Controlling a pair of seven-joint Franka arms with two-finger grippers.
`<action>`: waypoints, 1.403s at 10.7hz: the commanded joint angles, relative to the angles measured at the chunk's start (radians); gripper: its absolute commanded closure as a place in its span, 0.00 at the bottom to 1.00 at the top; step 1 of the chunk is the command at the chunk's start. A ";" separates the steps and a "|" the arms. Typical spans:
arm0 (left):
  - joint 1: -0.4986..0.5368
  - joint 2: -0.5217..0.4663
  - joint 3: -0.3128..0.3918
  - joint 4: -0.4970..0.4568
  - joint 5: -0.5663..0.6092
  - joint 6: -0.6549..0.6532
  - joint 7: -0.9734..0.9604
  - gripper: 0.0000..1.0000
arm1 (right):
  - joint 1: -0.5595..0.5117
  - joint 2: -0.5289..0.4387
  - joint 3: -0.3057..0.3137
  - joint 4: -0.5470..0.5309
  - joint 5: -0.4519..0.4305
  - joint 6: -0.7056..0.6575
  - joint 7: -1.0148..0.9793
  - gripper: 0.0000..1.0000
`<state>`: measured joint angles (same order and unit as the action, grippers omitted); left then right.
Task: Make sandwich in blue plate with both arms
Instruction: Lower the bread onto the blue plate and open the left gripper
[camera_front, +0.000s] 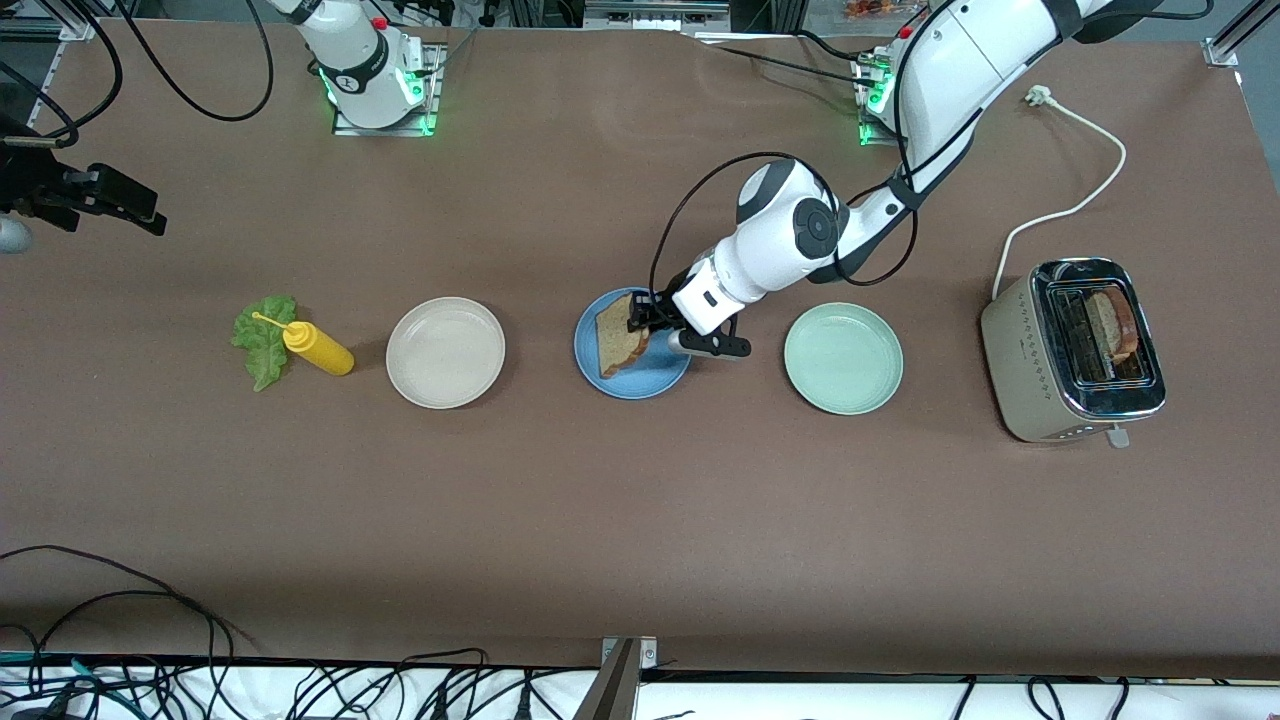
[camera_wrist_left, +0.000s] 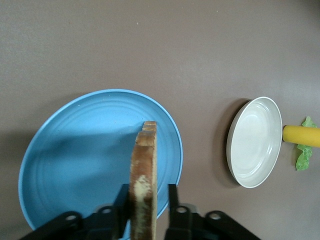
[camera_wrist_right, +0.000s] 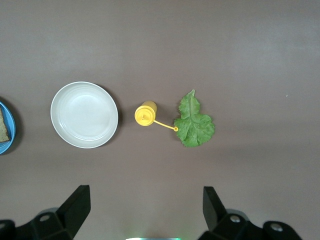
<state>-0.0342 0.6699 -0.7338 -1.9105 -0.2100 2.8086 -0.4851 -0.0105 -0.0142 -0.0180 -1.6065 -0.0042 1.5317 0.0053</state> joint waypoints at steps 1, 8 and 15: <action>0.027 -0.035 -0.013 0.001 -0.016 -0.043 0.028 0.11 | -0.005 0.005 0.001 0.023 -0.006 -0.016 -0.001 0.00; 0.037 -0.283 0.079 -0.001 0.073 -0.409 -0.041 0.00 | 0.000 0.008 0.007 0.023 -0.006 -0.021 -0.001 0.00; 0.059 -0.507 0.198 0.008 0.391 -0.748 -0.127 0.00 | 0.003 0.016 0.009 0.019 -0.003 -0.028 -0.001 0.00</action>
<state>0.0179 0.2254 -0.5787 -1.8866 0.1536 2.1121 -0.6136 -0.0093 -0.0123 -0.0146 -1.6065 -0.0042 1.5253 0.0053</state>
